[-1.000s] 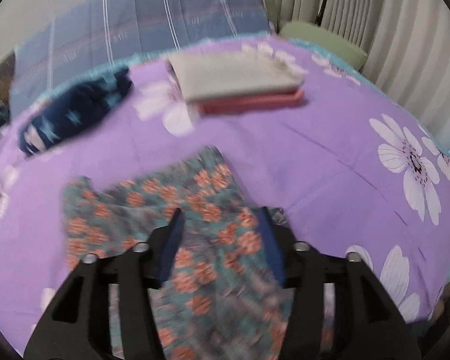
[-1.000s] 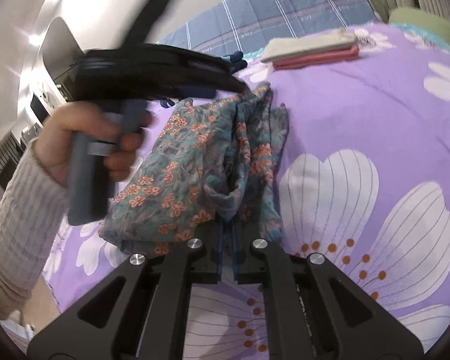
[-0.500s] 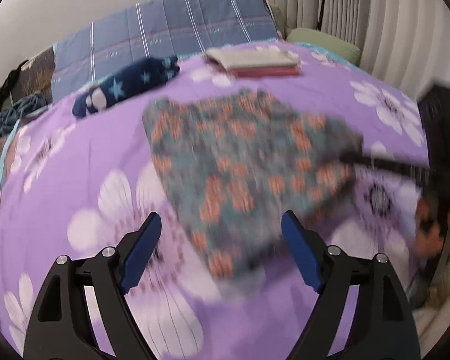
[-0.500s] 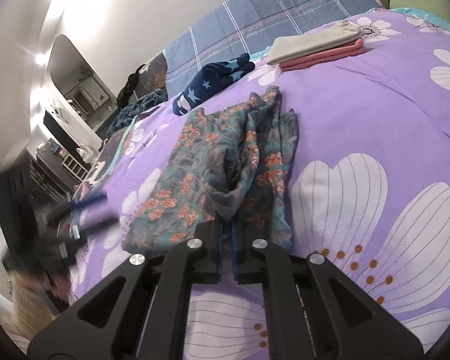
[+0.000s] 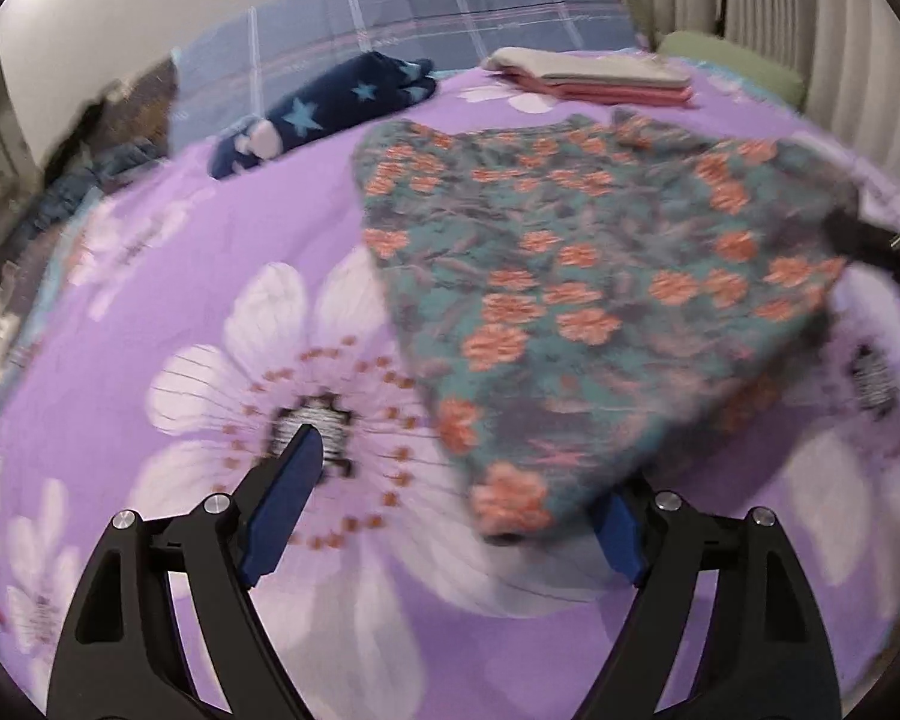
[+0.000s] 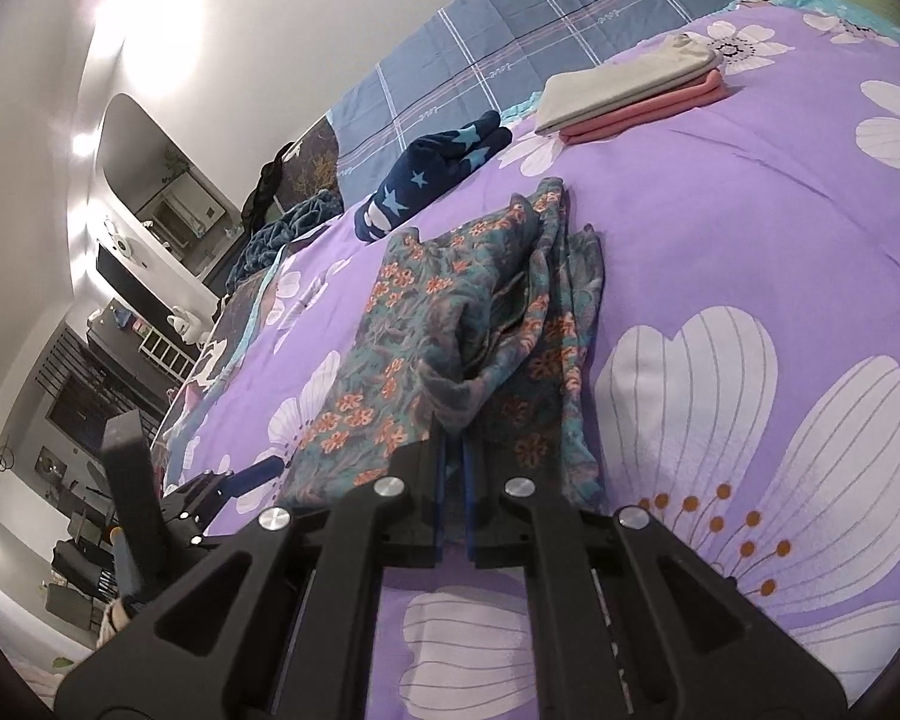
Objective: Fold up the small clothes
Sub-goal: 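Release the dress and open both grippers above the folded dress, then pinch the folded dress end with the left gripper while the right gripper withdraws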
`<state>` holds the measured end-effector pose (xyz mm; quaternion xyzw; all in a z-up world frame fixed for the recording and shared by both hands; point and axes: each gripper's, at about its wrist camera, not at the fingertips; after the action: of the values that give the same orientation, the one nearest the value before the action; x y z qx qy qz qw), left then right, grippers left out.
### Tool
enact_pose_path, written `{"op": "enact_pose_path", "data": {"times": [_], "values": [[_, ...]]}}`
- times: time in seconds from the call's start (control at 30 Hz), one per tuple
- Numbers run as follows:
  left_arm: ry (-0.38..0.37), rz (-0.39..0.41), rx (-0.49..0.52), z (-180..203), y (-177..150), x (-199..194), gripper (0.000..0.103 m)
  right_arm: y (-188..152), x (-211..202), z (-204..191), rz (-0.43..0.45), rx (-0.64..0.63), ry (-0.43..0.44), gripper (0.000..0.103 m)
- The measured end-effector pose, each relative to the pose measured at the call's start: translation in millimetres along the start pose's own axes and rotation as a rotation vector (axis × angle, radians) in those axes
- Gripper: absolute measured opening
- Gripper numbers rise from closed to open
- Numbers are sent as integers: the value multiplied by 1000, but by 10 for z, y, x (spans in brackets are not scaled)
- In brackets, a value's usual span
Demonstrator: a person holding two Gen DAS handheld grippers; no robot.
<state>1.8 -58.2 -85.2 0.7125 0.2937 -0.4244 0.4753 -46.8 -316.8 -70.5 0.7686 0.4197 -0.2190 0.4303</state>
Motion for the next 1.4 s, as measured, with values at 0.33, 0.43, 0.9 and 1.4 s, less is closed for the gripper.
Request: {"op": "enact_pose_path", "data": {"times": [0.33, 0.43, 0.9, 1.4], "values": [[20, -6, -32, -172, -229, -22, 85, -173, 122, 315, -73, 111, -6, 5], [21, -7, -20, -156, -220, -22, 85, -213, 96, 350, -86, 131, 14, 16], [-48, -19, -55, -233, -304, 59, 86, -144, 201, 484, -138, 149, -84, 5], [-400, 40, 49, -268, -350, -451, 18, 6, 133, -262, -47, -178, -228, 15]]}}
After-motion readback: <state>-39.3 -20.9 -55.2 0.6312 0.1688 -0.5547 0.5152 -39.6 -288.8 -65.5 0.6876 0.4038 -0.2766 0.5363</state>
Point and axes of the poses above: each gripper's, at about its wrist camera, not at the fingertips, and x roughly the way its jaws point, z to its right, y to its top, and after that the axes turned 14 degrees about -z, right-handed
